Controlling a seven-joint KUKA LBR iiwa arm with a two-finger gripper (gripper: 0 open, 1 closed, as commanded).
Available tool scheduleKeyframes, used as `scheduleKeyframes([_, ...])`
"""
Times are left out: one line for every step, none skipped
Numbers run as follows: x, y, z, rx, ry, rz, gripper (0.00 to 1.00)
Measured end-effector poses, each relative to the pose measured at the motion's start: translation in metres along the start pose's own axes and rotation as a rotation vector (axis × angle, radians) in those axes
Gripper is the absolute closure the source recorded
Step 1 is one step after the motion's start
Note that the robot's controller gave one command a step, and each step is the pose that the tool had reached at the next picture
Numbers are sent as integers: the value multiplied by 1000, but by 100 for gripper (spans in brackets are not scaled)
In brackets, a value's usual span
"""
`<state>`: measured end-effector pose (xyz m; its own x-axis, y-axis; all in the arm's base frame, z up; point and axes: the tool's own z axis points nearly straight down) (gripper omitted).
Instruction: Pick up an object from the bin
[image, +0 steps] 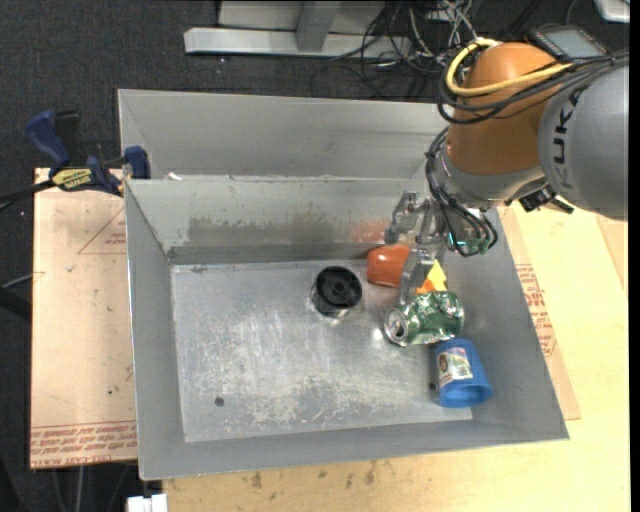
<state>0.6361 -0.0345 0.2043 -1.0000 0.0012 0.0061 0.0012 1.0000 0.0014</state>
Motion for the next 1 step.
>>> scheduleKeyframes([-1,0,-5,1,-8,-1,0])
